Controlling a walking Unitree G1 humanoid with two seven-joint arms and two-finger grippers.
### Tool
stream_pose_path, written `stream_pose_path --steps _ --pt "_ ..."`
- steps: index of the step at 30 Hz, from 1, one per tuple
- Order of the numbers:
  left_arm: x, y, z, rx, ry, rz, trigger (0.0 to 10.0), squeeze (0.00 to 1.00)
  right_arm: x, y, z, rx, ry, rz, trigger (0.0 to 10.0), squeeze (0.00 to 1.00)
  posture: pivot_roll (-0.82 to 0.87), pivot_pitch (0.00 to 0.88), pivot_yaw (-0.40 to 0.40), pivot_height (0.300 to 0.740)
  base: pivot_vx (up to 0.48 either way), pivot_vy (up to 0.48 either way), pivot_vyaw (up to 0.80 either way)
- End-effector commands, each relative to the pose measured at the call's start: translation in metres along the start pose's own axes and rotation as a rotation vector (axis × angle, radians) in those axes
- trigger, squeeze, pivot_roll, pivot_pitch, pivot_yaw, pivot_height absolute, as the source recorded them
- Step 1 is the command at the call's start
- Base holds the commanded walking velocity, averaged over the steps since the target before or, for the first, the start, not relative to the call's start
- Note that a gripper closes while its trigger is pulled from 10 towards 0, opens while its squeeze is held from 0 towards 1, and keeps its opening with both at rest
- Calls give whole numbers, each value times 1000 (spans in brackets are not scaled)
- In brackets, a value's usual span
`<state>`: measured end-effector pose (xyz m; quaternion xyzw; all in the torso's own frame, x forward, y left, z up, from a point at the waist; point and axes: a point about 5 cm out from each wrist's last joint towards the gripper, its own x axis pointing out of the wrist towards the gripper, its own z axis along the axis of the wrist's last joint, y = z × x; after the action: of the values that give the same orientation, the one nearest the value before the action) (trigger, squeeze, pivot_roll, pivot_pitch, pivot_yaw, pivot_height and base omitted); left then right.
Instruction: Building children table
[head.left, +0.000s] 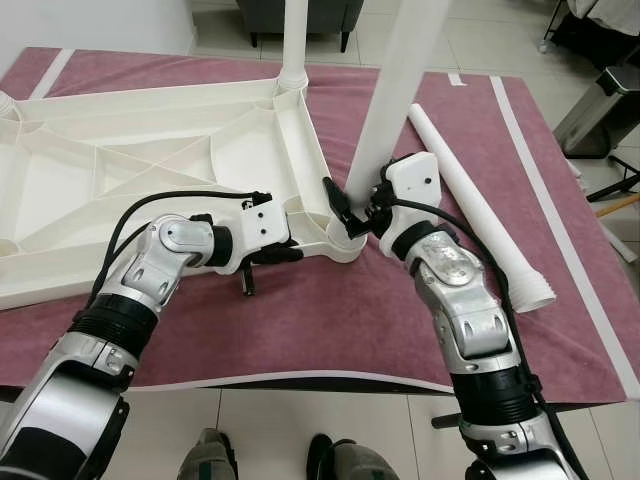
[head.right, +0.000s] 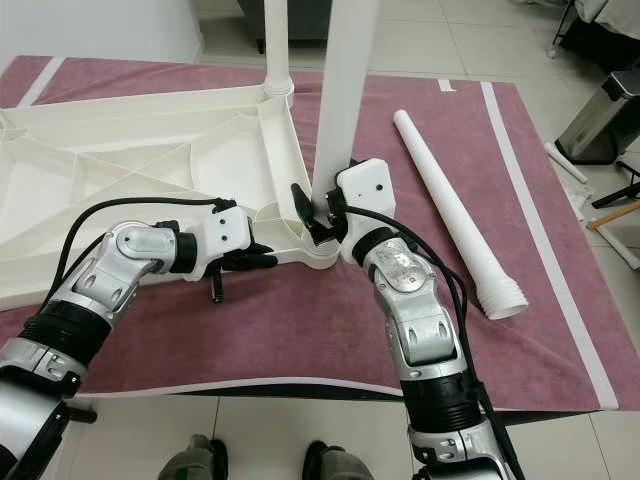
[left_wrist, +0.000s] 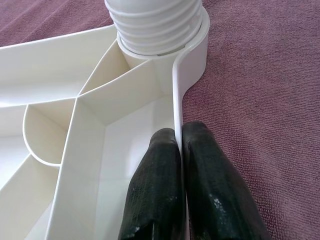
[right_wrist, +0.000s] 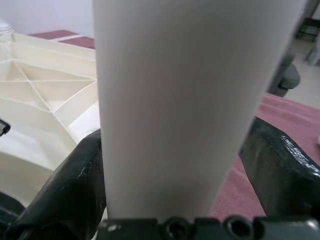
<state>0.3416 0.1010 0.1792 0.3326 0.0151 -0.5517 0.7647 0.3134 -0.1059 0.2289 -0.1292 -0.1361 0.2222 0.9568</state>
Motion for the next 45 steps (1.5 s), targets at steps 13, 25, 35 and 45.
stream_pose_path --steps 13,25,35,45 --pt "-2 -12 -15 -44 29 -33 0 0 5 -11 2 5 3 462 10000 0 75 183 -12 740 0 0 0" --pt "-3 -13 -15 -47 26 -39 0 0 11 -23 -6 7 44 553 10000 0 80 180 -7 740 0 0 0" --pt "-3 -14 -14 -51 18 -43 0 0 16 -30 -11 49 66 585 0 0 83 171 -11 740 0 0 0" --pt "-3 -17 -13 -57 5 -47 0 0 17 -18 -32 78 146 424 0 0 80 170 -15 740 0 0 0"
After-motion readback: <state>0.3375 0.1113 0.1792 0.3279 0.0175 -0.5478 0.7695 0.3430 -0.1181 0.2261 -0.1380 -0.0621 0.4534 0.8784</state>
